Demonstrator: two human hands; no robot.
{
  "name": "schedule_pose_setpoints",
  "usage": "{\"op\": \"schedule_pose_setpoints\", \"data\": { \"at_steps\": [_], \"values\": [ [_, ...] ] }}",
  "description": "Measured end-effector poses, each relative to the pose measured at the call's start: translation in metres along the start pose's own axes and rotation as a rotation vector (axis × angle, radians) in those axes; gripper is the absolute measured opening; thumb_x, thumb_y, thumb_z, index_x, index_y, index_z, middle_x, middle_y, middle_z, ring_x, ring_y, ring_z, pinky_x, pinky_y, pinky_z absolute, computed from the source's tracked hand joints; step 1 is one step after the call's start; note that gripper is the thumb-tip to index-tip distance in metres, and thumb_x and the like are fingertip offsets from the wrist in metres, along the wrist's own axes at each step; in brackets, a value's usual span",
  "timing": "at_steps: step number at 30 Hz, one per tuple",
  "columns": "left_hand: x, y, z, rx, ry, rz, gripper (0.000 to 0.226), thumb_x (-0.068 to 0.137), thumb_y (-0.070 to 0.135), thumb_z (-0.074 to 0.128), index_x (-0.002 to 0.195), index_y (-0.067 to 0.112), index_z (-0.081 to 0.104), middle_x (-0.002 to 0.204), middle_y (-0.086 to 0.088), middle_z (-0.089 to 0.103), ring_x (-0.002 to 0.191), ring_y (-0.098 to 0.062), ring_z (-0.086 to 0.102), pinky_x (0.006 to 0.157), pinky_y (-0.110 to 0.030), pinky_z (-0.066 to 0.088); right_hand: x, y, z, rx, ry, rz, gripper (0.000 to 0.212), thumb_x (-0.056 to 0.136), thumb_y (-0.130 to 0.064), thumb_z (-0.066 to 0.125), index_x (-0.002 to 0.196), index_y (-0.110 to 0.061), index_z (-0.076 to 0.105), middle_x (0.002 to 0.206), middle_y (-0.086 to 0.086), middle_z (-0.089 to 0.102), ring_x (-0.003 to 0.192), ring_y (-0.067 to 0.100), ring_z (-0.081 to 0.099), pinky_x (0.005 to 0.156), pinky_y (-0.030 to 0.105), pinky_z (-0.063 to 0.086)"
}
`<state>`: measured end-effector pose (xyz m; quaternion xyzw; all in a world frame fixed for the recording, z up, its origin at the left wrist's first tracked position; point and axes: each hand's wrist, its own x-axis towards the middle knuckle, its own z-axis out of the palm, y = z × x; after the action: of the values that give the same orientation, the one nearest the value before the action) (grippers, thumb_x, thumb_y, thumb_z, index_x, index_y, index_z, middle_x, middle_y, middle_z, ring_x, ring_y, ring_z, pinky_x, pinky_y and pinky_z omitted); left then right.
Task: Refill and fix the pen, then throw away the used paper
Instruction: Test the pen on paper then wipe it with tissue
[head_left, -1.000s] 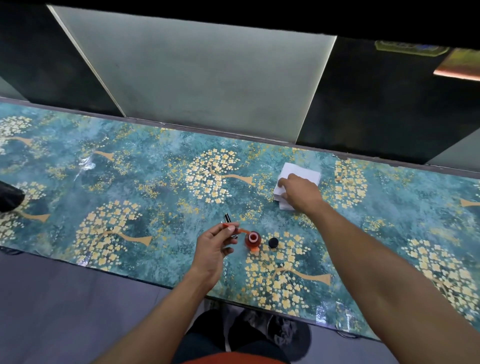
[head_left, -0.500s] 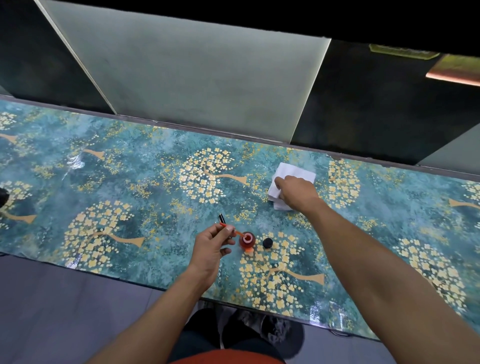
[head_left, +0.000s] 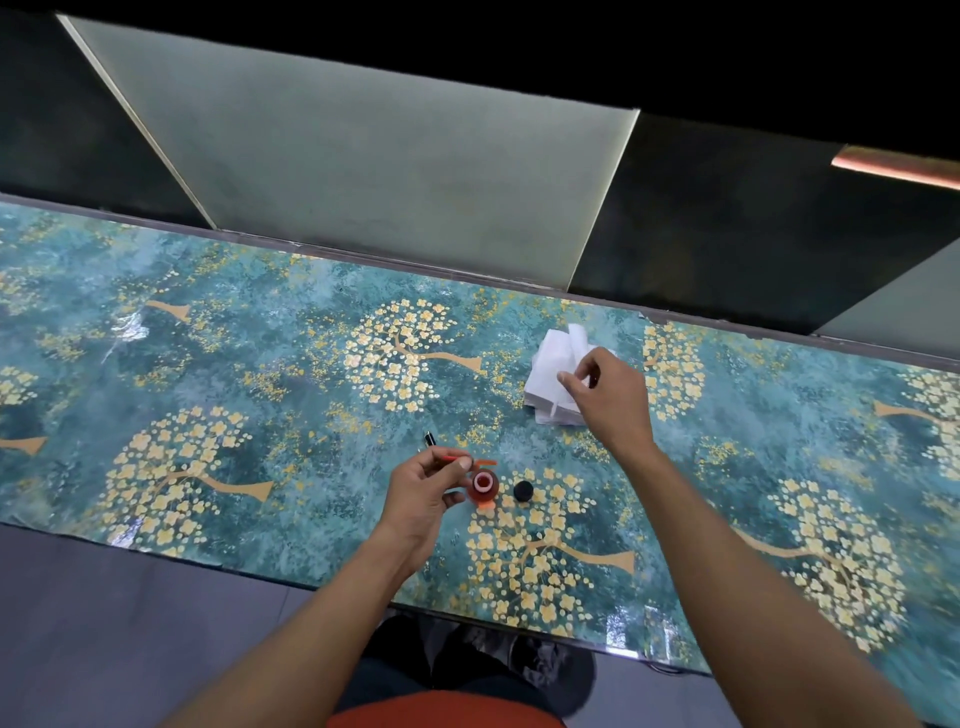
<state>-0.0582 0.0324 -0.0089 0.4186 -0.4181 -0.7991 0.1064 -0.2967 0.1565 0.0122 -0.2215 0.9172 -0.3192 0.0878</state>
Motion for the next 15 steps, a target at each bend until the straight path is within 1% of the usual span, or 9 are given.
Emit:
{"op": "schedule_pose_setpoints", "data": {
  "at_steps": [2,3,4,5,7,8,11,13,15],
  "values": [
    [0.001,0.003,0.002,-0.010,-0.006,0.009,0.009,0.087,-0.002,0.072,0.091,0.006,0.073,0.085,-0.007,0.077,0.069,-0.014,0.070,0.060,-0.027,0.054,-0.022,-0.004,-0.004,0.109,-0.014,0.026,0.022,0.089,-0.023,0.079,0.088,-0.025,0.058,0.081,-0.015,0.062,0.069,0.001,0.059,0.055,0.024,0.046],
    [0.002,0.006,0.004,-0.014,-0.010,0.015,0.010,0.087,-0.003,0.071,0.090,0.006,0.073,0.084,-0.007,0.076,0.068,-0.014,0.069,0.060,-0.026,0.054,-0.034,-0.006,-0.006,0.165,-0.027,0.035,0.024,0.089,-0.019,0.079,0.094,-0.028,0.058,0.085,-0.016,0.062,0.073,-0.001,0.060,0.055,0.023,0.051],
    [0.002,0.007,0.004,-0.016,-0.014,0.022,0.011,0.087,-0.004,0.070,0.090,0.006,0.072,0.083,-0.007,0.075,0.067,-0.014,0.068,0.060,-0.026,0.055,-0.047,-0.009,-0.008,0.212,-0.042,0.037,0.030,0.089,-0.018,0.079,0.101,-0.032,0.057,0.088,-0.017,0.062,0.075,-0.002,0.062,0.054,0.020,0.052],
    [0.002,0.009,0.005,-0.021,-0.021,0.028,0.012,0.088,-0.005,0.070,0.091,0.006,0.072,0.082,-0.006,0.074,0.067,-0.014,0.067,0.060,-0.026,0.055,-0.059,-0.010,-0.010,0.248,-0.058,0.037,0.036,0.088,-0.017,0.079,0.108,-0.037,0.056,0.090,-0.018,0.062,0.073,-0.002,0.063,0.052,0.016,0.050],
    [0.002,0.012,0.006,-0.042,-0.044,0.037,0.013,0.090,-0.005,0.066,0.093,0.007,0.069,0.082,-0.005,0.074,0.065,-0.014,0.064,0.059,-0.026,0.055,-0.081,-0.012,-0.010,0.307,-0.083,0.040,0.044,0.088,-0.018,0.079,0.120,-0.040,0.058,0.093,-0.018,0.063,0.072,-0.001,0.064,0.051,0.013,0.046],
    [0.001,0.014,0.007,-0.054,-0.058,0.038,0.014,0.091,-0.005,0.063,0.095,0.007,0.068,0.084,-0.006,0.075,0.064,-0.014,0.064,0.059,-0.027,0.055,-0.089,-0.013,-0.009,0.330,-0.091,0.041,0.043,0.088,-0.018,0.079,0.121,-0.038,0.061,0.096,-0.018,0.065,0.075,-0.002,0.064,0.054,0.013,0.045],
    [-0.001,0.017,0.008,-0.058,-0.083,0.047,0.014,0.094,-0.004,0.059,0.096,0.006,0.069,0.088,-0.009,0.076,0.064,-0.016,0.063,0.061,-0.027,0.056,-0.108,-0.014,-0.002,0.363,-0.104,0.042,0.026,0.090,-0.017,0.077,0.111,-0.031,0.069,0.096,-0.018,0.070,0.082,-0.003,0.062,0.065,0.025,0.047],
    [-0.004,0.016,0.011,-0.030,-0.080,0.062,0.013,0.093,-0.004,0.061,0.094,0.005,0.071,0.088,-0.010,0.074,0.066,-0.017,0.064,0.062,-0.028,0.056,-0.117,-0.019,0.005,0.390,-0.133,0.056,0.019,0.091,-0.016,0.074,0.103,-0.029,0.071,0.091,-0.011,0.071,0.077,0.005,0.062,0.067,0.032,0.048],
    [-0.006,0.014,0.014,0.004,-0.075,0.078,0.012,0.092,-0.004,0.064,0.095,0.003,0.073,0.089,-0.013,0.074,0.069,-0.020,0.065,0.063,-0.031,0.056,-0.123,-0.028,0.011,0.481,-0.198,0.058,0.018,0.093,-0.012,0.071,0.101,-0.028,0.073,0.088,-0.008,0.073,0.075,0.013,0.064,0.066,0.034,0.049]
  ]
}}
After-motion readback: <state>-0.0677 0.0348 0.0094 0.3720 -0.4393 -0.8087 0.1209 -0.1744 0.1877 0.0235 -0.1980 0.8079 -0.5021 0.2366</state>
